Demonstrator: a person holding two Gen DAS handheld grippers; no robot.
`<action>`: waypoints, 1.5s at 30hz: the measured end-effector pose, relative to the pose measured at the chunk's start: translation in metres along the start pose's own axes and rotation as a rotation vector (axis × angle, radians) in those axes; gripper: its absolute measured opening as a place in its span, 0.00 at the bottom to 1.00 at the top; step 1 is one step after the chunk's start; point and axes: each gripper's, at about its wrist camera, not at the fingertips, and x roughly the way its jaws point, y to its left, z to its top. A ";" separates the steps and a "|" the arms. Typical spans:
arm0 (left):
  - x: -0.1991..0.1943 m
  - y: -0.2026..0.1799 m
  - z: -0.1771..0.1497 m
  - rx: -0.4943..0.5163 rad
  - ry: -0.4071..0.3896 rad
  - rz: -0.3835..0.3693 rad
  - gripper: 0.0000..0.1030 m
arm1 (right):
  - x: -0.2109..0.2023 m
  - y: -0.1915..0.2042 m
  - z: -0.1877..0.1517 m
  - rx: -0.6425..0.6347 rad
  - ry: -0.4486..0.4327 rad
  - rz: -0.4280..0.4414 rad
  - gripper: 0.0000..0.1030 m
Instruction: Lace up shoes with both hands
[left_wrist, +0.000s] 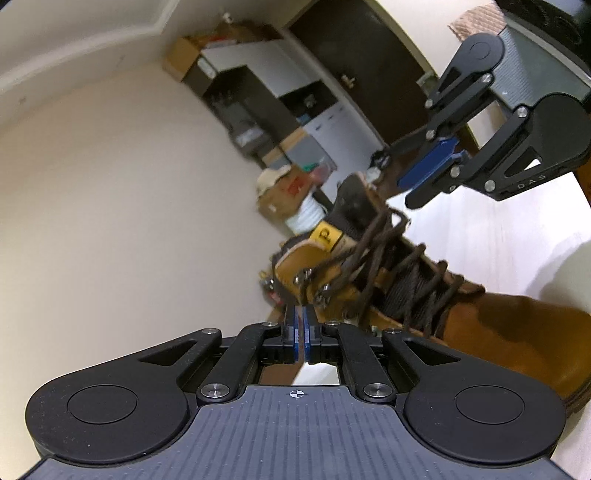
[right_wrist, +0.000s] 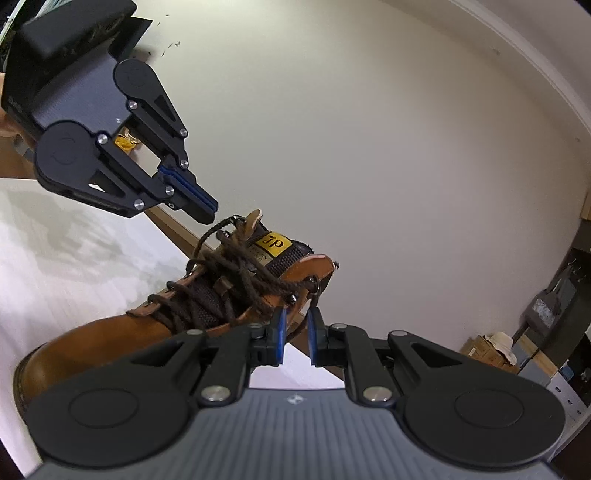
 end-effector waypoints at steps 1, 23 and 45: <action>0.000 0.004 0.000 -0.031 -0.004 -0.016 0.07 | 0.000 0.000 0.000 -0.003 0.002 -0.005 0.13; 0.019 0.062 -0.018 -0.361 0.013 -0.211 0.16 | 0.030 -0.046 -0.029 0.358 0.027 0.177 0.22; 0.015 0.033 -0.044 -0.310 0.095 -0.240 0.02 | 0.049 -0.055 -0.067 0.518 0.096 0.300 0.01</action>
